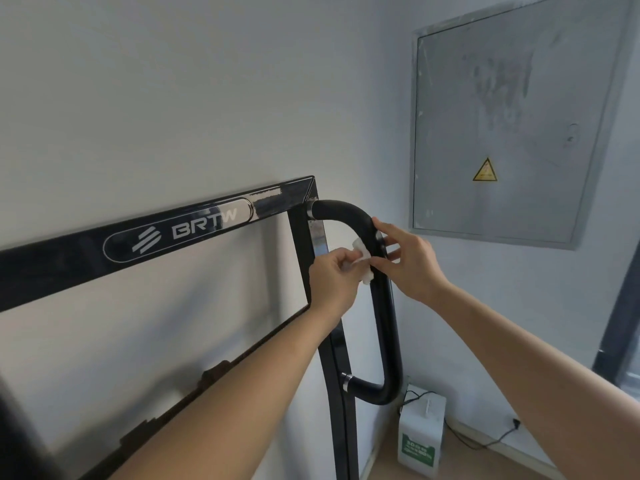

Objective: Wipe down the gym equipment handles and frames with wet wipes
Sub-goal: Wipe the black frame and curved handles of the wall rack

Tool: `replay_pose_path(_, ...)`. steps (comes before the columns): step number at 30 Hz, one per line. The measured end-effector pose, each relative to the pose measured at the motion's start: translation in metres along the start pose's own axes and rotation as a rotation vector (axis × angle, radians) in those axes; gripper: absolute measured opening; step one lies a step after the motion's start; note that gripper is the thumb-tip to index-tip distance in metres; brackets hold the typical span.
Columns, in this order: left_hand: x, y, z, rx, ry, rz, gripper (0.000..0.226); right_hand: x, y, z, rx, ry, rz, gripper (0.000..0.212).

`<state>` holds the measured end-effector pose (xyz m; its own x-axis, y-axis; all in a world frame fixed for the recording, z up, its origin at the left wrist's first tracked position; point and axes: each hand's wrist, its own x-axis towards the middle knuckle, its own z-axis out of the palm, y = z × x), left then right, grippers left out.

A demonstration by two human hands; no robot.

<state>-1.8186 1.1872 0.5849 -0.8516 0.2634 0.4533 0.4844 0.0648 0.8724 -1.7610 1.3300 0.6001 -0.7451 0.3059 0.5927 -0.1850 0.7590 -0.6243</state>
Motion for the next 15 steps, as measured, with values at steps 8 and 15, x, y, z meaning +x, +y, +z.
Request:
replay_pose_path(8, -0.031, -0.047, -0.008, 0.403, -0.284, -0.089, 0.015, 0.001, -0.002, -0.011, 0.059, -0.091, 0.03, 0.072)
replay_pose_path(15, 0.004, 0.008, -0.026, -0.326, 0.078, -0.232, 0.014, -0.01, -0.018, -0.013, 0.119, 0.043, -0.029, 0.06)
